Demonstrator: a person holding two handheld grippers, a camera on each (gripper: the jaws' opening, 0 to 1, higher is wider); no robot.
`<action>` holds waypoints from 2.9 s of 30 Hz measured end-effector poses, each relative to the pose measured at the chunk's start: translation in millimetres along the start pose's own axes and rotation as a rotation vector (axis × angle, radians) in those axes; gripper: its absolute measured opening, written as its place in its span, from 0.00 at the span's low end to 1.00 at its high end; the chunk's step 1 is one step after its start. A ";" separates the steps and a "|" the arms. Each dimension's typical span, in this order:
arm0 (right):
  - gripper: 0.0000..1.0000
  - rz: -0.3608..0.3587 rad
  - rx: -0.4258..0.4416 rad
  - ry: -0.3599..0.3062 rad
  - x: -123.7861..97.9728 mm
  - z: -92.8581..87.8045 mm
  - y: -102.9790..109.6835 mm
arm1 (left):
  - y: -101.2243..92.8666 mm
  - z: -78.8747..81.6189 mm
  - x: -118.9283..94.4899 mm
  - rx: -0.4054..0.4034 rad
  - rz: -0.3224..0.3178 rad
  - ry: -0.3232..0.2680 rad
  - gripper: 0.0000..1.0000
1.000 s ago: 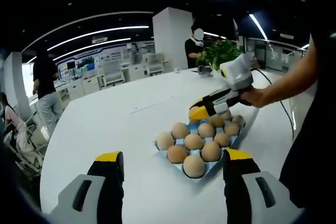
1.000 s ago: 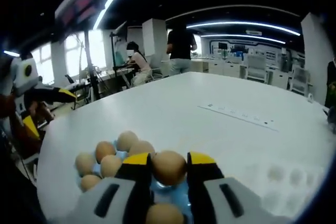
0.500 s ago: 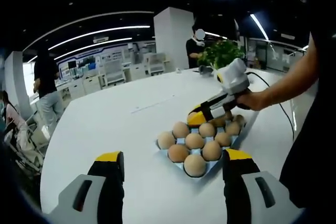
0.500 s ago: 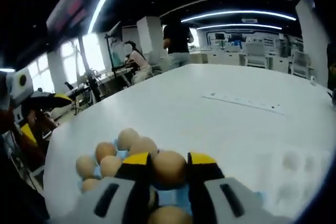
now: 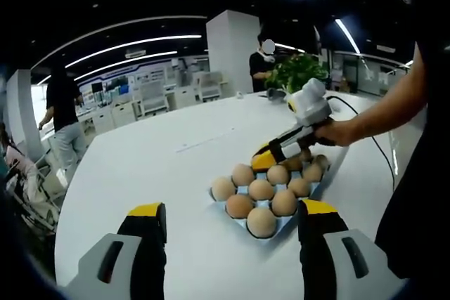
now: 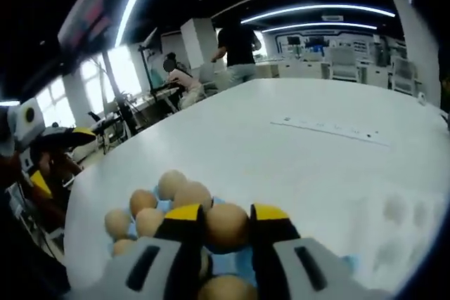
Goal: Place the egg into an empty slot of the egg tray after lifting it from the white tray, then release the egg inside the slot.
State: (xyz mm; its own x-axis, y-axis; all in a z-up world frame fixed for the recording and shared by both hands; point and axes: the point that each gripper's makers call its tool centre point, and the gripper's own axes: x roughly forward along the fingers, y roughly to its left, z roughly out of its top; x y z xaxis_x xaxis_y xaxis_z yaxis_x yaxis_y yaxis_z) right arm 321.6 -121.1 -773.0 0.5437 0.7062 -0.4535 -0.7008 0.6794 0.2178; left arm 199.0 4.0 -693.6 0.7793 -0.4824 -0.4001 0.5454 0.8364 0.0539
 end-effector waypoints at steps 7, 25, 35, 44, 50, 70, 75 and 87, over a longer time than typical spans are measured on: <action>0.28 0.010 -0.001 0.007 -1.1 -0.6 0.6 | -1.1 0.9 -1.2 0.003 0.000 -0.002 0.78; 0.27 -0.162 0.019 -0.099 -72.5 9.2 -57.8 | -5.0 2.6 1.8 0.004 -0.018 -0.005 0.77; 0.27 -0.361 0.073 -0.141 -126.5 -2.8 -121.3 | -4.2 2.8 1.9 0.005 -0.018 -0.006 0.77; 0.26 -0.660 0.118 -0.181 -190.6 -18.1 -193.9 | -2.5 1.9 3.2 0.004 -0.015 -0.001 0.77; 0.26 -0.804 0.109 -0.190 -220.4 -25.2 -231.0 | 0.5 4.0 2.8 0.001 0.002 -0.006 0.77; 0.25 -0.788 0.136 -0.107 -213.4 -51.5 -251.3 | -0.2 2.9 1.0 0.002 0.008 0.003 0.77; 0.24 -0.800 0.135 -0.109 -214.6 -48.2 -243.9 | -0.4 3.2 0.0 0.005 0.006 0.002 0.77; 0.24 -0.759 0.118 -0.179 -222.5 -25.6 -222.8 | -1.2 4.1 1.1 0.004 0.003 -0.003 0.77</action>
State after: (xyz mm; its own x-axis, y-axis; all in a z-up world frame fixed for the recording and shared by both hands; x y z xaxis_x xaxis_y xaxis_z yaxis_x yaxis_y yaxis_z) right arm 344.9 -434.7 -742.7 0.9269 0.0557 -0.3711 -0.0604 0.9982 -0.0012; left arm 200.5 1.4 -690.4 0.7817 -0.4809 -0.3970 0.5445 0.8367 0.0587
